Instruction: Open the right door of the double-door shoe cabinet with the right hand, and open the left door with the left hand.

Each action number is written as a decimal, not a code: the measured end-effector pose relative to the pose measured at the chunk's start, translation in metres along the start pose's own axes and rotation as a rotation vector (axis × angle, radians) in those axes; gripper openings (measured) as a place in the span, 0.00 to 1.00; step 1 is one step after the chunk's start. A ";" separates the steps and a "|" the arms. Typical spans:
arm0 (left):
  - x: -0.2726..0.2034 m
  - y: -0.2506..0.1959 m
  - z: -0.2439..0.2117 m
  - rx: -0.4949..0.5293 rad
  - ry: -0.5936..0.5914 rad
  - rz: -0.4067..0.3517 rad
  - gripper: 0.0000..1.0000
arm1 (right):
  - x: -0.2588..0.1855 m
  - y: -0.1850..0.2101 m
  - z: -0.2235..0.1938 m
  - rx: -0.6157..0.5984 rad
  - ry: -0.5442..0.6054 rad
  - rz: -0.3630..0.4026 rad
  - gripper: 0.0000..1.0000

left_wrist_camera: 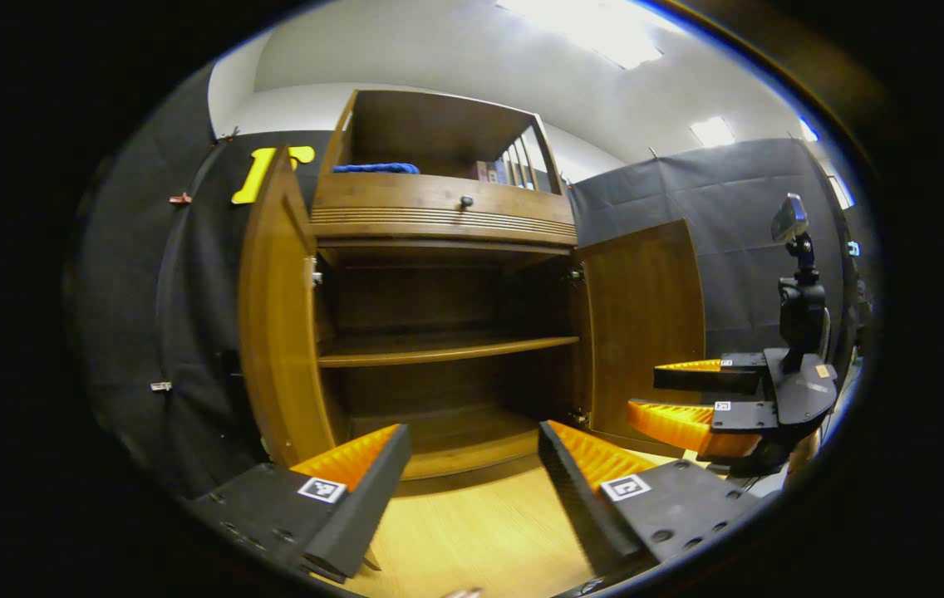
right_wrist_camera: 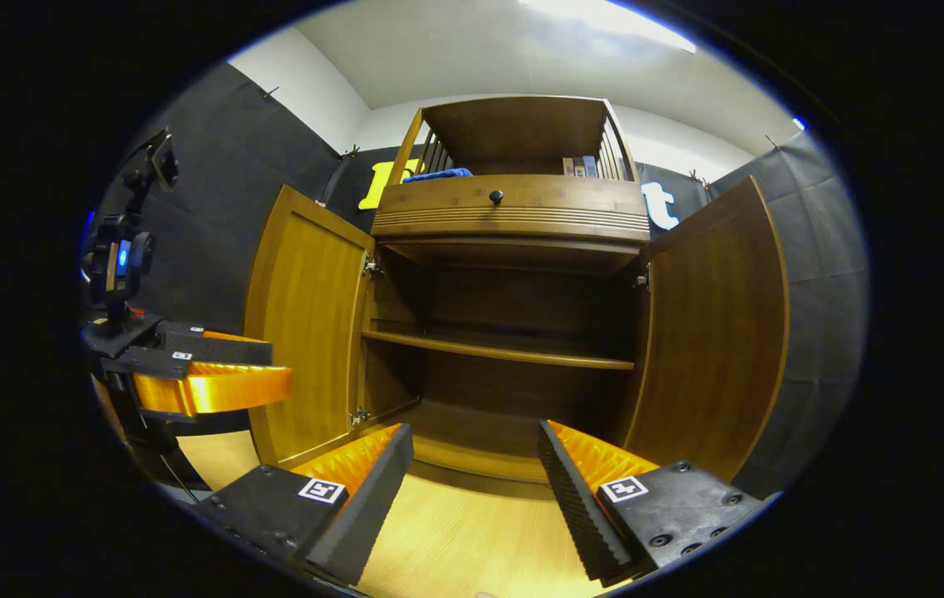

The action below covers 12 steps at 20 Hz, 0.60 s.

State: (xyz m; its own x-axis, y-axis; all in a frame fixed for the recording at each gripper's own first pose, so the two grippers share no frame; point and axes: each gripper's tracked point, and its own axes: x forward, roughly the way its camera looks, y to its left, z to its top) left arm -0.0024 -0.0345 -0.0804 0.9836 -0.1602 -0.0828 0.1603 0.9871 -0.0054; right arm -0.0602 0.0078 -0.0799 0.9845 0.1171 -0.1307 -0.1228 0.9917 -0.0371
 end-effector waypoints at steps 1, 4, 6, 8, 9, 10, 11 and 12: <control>0.006 -0.002 0.003 0.003 -0.012 0.007 0.95 | -0.002 -0.001 0.000 -0.008 -0.002 -0.008 0.97; 0.016 -0.011 0.007 -0.001 -0.031 0.003 1.00 | -0.001 -0.004 0.001 -0.009 0.000 -0.017 0.97; 0.019 -0.015 0.010 -0.004 -0.039 -0.004 1.00 | 0.000 -0.004 -0.002 0.013 0.007 -0.013 0.97; 0.020 -0.017 0.011 -0.004 -0.045 -0.002 1.00 | -0.001 -0.003 -0.001 0.045 0.006 -0.002 0.97; 0.021 -0.017 0.011 -0.004 -0.047 0.002 1.00 | -0.001 -0.004 0.000 0.059 0.006 0.004 0.97; 0.022 -0.017 0.011 -0.006 -0.049 0.004 1.00 | -0.001 -0.005 0.001 0.071 0.002 0.006 0.97; 0.023 -0.018 0.010 -0.009 -0.050 0.001 1.00 | 0.000 -0.007 0.004 0.080 -0.006 0.004 0.97; 0.023 -0.019 0.009 -0.014 -0.049 -0.003 1.00 | 0.000 -0.009 0.007 0.084 -0.013 0.002 0.97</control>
State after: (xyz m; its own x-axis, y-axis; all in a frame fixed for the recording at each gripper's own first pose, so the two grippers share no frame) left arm 0.0183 -0.0571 -0.0730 0.9860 -0.1634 -0.0337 0.1628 0.9865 -0.0192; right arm -0.0579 -0.0006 -0.0729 0.9858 0.1191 -0.1180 -0.1143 0.9923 0.0468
